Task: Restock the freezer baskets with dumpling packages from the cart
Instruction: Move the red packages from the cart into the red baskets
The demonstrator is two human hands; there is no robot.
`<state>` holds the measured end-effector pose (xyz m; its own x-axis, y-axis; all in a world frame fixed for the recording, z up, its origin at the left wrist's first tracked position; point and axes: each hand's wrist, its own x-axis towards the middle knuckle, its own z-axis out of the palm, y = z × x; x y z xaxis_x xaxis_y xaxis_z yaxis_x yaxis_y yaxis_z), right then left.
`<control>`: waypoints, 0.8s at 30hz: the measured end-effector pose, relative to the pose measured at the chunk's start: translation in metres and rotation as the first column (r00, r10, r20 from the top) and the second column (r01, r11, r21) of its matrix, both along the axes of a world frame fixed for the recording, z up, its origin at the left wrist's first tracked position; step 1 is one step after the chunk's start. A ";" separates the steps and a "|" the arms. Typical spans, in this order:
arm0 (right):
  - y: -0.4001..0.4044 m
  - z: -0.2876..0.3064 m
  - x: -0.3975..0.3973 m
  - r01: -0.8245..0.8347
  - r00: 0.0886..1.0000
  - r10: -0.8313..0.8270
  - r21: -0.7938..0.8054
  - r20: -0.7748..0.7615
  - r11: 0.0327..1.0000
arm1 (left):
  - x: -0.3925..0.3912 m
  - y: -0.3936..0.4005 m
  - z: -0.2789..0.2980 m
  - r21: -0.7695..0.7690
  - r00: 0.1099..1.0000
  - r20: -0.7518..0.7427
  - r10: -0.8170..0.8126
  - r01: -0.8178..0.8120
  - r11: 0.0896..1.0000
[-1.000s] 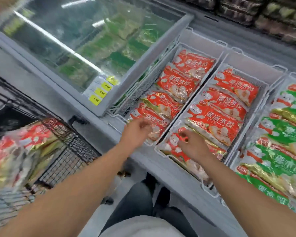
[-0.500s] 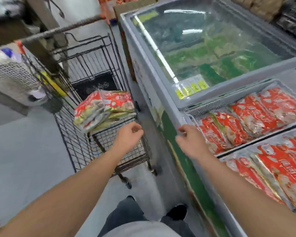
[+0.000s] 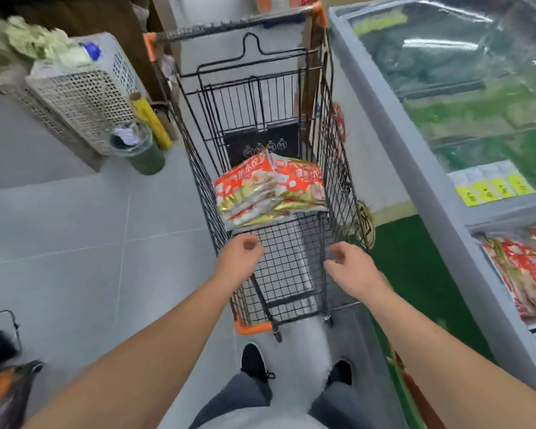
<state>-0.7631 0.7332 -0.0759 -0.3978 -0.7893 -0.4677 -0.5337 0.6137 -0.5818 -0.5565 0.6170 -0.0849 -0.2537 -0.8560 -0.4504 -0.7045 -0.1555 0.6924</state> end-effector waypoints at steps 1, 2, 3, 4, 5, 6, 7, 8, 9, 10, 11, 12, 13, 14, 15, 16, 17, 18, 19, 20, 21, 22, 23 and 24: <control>-0.008 -0.002 0.005 -0.009 1.000 0.009 0.012 -0.003 1.000 | 0.005 -0.009 -0.002 0.006 1.000 0.004 0.008 -0.008 1.000; -0.015 -0.004 0.008 -0.011 1.000 0.011 0.022 0.002 1.000 | 0.008 -0.017 -0.005 0.010 1.000 0.007 0.010 -0.010 1.000; -0.021 -0.006 0.010 -0.015 1.000 0.015 0.029 0.002 0.999 | 0.010 -0.024 -0.007 0.021 1.000 0.009 0.019 -0.019 1.000; -0.026 -0.008 0.011 -0.017 1.000 0.017 0.034 0.006 0.999 | 0.009 -0.029 -0.007 0.025 1.000 0.005 0.025 -0.025 0.999; -0.032 -0.010 0.011 -0.024 1.000 0.024 0.041 0.007 0.999 | 0.009 -0.036 -0.009 0.035 0.999 0.000 0.036 -0.036 0.999; -0.040 -0.013 0.010 -0.029 1.000 0.028 0.052 0.013 0.998 | 0.008 -0.044 -0.011 0.043 0.999 0.003 0.043 -0.043 0.998; -0.048 -0.016 0.007 -0.033 0.999 0.032 0.062 0.018 0.998 | 0.004 -0.050 -0.013 0.054 0.999 0.004 0.052 -0.052 0.997; -0.053 -0.018 0.006 -0.035 0.999 0.033 0.068 0.028 0.997 | 0.003 -0.055 -0.014 0.062 0.998 0.006 0.057 -0.058 0.996; -0.063 -0.021 0.003 -0.047 0.998 0.044 0.078 0.036 0.996 | -0.001 -0.063 -0.018 0.073 0.997 0.007 0.071 -0.071 0.995; -0.072 -0.025 -0.001 -0.060 0.998 0.057 0.085 0.039 0.995 | -0.005 -0.069 -0.020 0.077 0.996 0.012 0.084 -0.085 0.993; -0.084 -0.029 -0.007 -0.080 0.996 0.076 0.089 0.039 0.993 | -0.010 -0.078 -0.023 0.075 0.994 0.021 0.106 -0.107 0.991; -0.096 -0.033 -0.012 -0.096 0.995 0.092 0.091 0.043 0.991 | -0.014 -0.086 -0.024 0.074 0.991 0.036 0.127 -0.129 0.989; -0.104 -0.034 -0.015 -0.105 0.994 0.102 0.090 0.041 0.990 | -0.018 -0.091 -0.024 0.070 0.990 0.041 0.137 -0.140 0.988; -0.117 -0.038 -0.020 -0.120 0.992 0.116 0.086 0.047 0.989 | -0.023 -0.099 -0.025 0.066 0.988 0.046 0.150 -0.153 0.986; -0.132 -0.041 -0.026 -0.139 0.989 0.135 0.093 0.052 0.986 | -0.028 -0.107 -0.028 0.063 0.985 0.047 0.167 -0.169 0.984; -0.146 -0.046 -0.032 -0.155 0.987 0.150 0.098 0.058 0.983 | -0.033 -0.115 -0.031 0.064 0.982 0.051 0.183 -0.187 0.980; -0.159 -0.049 -0.037 -0.164 0.985 0.158 0.104 0.064 0.981 | -0.038 -0.123 -0.033 0.067 0.980 0.059 0.191 -0.194 0.979; -0.171 -0.053 -0.041 -0.167 0.984 0.160 0.106 0.072 0.980 | -0.042 -0.130 -0.036 0.065 0.980 0.073 0.186 -0.191 0.979; -0.182 -0.055 -0.044 -0.169 0.984 0.161 0.112 0.080 0.979 | -0.045 -0.138 -0.041 0.068 0.981 0.088 0.175 -0.181 0.981; -0.193 -0.059 -0.047 -0.176 0.982 0.167 0.112 0.083 0.978 | -0.049 -0.146 -0.047 0.064 0.981 0.104 0.165 -0.172 0.983; -0.206 -0.066 -0.050 -0.188 0.980 0.178 0.123 0.085 0.975 | -0.051 -0.156 -0.057 0.066 0.979 0.118 0.168 -0.176 0.982; -0.208 -0.065 -0.051 -0.182 0.982 0.173 0.116 0.082 0.977 | -0.055 -0.159 -0.056 0.053 0.982 0.122 0.144 -0.152 0.987; -0.220 -0.070 -0.052 -0.187 0.980 0.177 0.120 0.088 0.975 | -0.057 -0.166 -0.062 0.053 0.982 0.121 0.145 -0.152 0.987; -0.230 -0.076 -0.053 -0.186 0.980 0.176 0.125 0.093 0.974 | -0.059 -0.175 -0.067 0.058 0.982 0.116 0.148 -0.156 0.986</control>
<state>-0.8157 0.5030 -0.1517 -0.2108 -0.7735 -0.5977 -0.5976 0.5858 -0.5474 -0.6158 0.4422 -0.1517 -0.0683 -0.8482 -0.5252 -0.7409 -0.3094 0.5960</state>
